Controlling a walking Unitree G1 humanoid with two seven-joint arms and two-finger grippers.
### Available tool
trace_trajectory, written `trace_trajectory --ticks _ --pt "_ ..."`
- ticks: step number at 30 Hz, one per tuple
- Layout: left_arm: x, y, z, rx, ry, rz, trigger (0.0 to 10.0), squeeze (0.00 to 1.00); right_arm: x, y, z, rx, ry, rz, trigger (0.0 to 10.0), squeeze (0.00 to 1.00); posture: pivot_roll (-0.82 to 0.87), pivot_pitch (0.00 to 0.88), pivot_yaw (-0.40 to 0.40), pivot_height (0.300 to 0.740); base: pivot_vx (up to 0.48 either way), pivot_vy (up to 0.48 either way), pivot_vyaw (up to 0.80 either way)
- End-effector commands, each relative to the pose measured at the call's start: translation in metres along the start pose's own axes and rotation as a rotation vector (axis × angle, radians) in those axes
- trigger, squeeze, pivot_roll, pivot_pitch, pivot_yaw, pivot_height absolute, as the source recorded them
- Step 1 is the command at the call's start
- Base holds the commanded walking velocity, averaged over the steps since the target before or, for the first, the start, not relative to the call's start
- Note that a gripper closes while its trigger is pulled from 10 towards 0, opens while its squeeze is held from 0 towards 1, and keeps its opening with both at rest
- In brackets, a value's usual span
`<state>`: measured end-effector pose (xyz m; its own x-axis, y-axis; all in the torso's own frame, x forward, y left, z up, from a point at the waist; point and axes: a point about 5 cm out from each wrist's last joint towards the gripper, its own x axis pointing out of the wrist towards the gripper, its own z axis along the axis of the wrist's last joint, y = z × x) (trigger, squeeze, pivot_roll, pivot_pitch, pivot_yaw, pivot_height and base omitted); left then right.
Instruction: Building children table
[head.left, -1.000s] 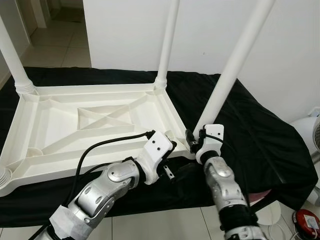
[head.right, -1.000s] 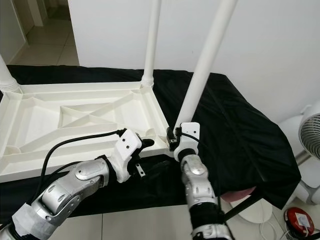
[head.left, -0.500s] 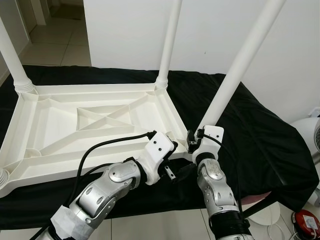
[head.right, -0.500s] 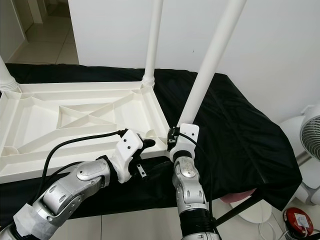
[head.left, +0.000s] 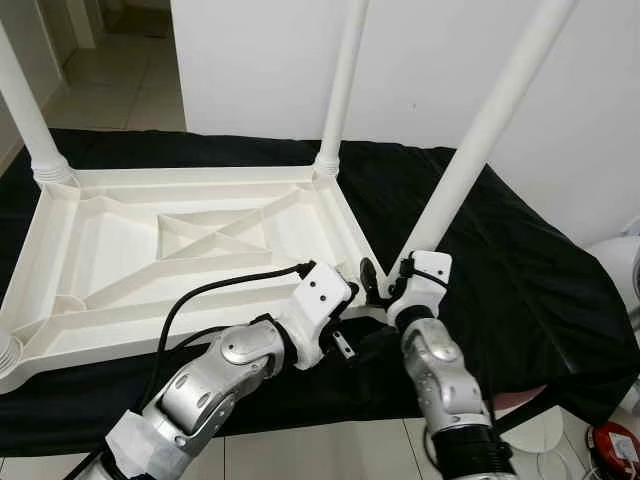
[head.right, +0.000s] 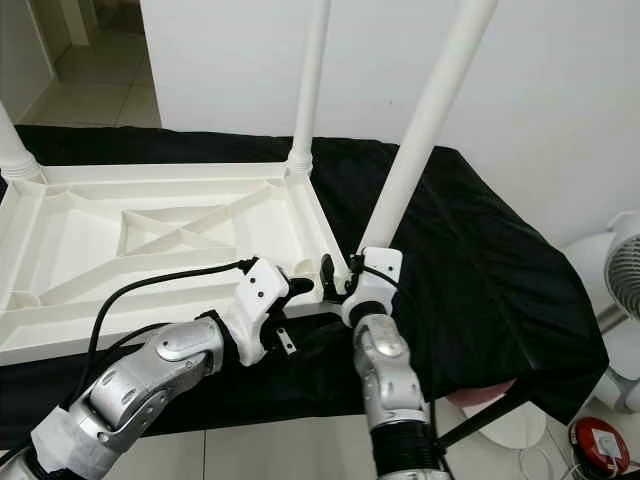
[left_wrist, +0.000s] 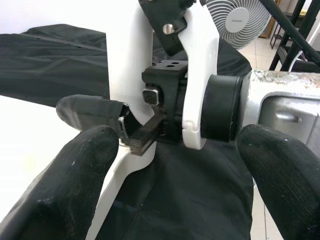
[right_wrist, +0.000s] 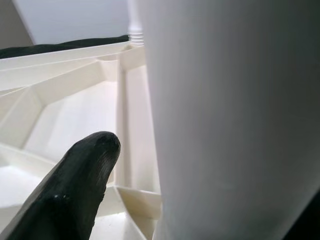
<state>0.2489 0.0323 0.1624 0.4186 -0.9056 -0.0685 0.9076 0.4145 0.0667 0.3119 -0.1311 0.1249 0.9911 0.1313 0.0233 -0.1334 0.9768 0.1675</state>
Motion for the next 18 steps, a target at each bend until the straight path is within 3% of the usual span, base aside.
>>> trace_trajectory --ticks 1,6,8,18 --pt "0.001 -0.005 0.000 0.013 0.004 -0.110 10.0 0.00 -0.001 -0.002 0.000 0.001 0.012 0.061 10.0 0.00 -0.03 0.000 -0.110 0.740 0.000 0.000 0.00" --pt "0.001 -0.004 0.000 0.015 0.005 -0.112 10.0 0.00 -0.004 -0.006 0.000 -0.034 0.012 0.126 10.0 0.00 -0.03 0.000 -0.105 0.740 0.000 0.000 0.00" --pt "0.001 0.001 0.002 0.026 0.006 -0.105 10.0 0.00 -0.007 -0.013 0.000 -0.109 0.018 0.238 10.0 0.00 -0.02 0.000 -0.103 0.740 0.000 0.000 0.00" --pt "-0.002 0.002 0.002 0.032 0.011 -0.098 10.0 0.00 -0.004 -0.035 -0.002 -0.226 0.068 0.419 10.0 0.00 -0.01 0.000 -0.097 0.740 0.000 0.000 0.00"
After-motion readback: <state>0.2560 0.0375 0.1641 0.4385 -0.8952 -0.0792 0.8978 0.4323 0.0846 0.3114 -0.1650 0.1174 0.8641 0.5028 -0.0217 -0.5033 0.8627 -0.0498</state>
